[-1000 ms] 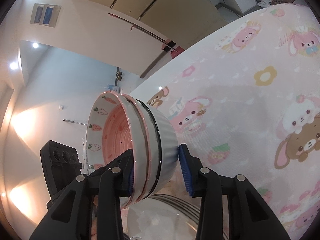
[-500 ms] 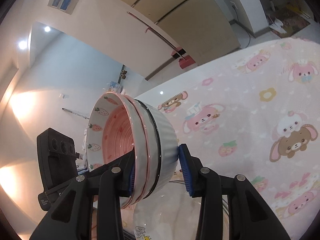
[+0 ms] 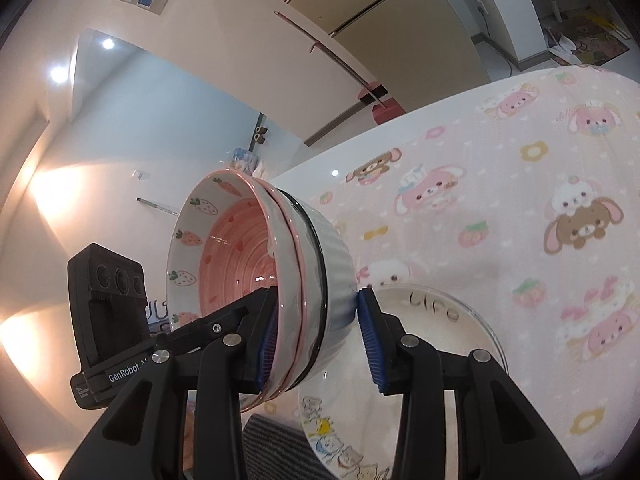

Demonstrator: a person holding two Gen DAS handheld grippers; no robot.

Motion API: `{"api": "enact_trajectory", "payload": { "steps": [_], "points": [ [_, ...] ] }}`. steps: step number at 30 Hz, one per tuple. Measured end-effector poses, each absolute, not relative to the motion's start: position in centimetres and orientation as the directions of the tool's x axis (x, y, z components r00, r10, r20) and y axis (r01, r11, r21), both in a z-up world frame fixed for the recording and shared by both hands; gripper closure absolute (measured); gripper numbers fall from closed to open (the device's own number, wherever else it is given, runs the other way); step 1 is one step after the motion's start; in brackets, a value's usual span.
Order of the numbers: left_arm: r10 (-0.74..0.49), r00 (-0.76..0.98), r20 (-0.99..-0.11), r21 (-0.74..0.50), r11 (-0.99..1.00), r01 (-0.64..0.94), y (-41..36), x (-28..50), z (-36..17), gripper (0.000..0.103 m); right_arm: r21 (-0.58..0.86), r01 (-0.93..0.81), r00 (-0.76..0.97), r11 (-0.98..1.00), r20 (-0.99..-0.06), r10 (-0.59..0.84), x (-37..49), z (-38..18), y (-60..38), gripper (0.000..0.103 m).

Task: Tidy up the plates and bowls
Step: 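Carry the pink bowl stack with both tools over the plate stack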

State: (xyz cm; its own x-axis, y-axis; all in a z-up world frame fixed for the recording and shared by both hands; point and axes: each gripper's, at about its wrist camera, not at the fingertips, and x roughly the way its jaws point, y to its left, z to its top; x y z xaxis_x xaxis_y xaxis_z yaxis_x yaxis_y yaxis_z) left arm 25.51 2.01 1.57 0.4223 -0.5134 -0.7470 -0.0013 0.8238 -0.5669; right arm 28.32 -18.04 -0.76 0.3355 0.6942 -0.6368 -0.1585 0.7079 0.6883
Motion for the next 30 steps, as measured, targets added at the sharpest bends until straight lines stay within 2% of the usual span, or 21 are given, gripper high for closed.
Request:
{"api": "enact_trajectory", "payload": {
  "steps": [18,30],
  "points": [
    [-0.511,0.344,-0.788,-0.546,0.838,-0.008,-0.6,18.6,-1.7,0.052,0.687,-0.109,0.292,0.718,-0.668,0.684,20.9,-3.7,-20.6,0.063],
    [-0.497,0.290,-0.818,-0.523,0.852,-0.014,-1.3,17.5,-4.4,0.052,0.665,-0.082,0.253,0.743,-0.707,0.661,20.7,-6.2,-20.7,0.063]
  ]
}}
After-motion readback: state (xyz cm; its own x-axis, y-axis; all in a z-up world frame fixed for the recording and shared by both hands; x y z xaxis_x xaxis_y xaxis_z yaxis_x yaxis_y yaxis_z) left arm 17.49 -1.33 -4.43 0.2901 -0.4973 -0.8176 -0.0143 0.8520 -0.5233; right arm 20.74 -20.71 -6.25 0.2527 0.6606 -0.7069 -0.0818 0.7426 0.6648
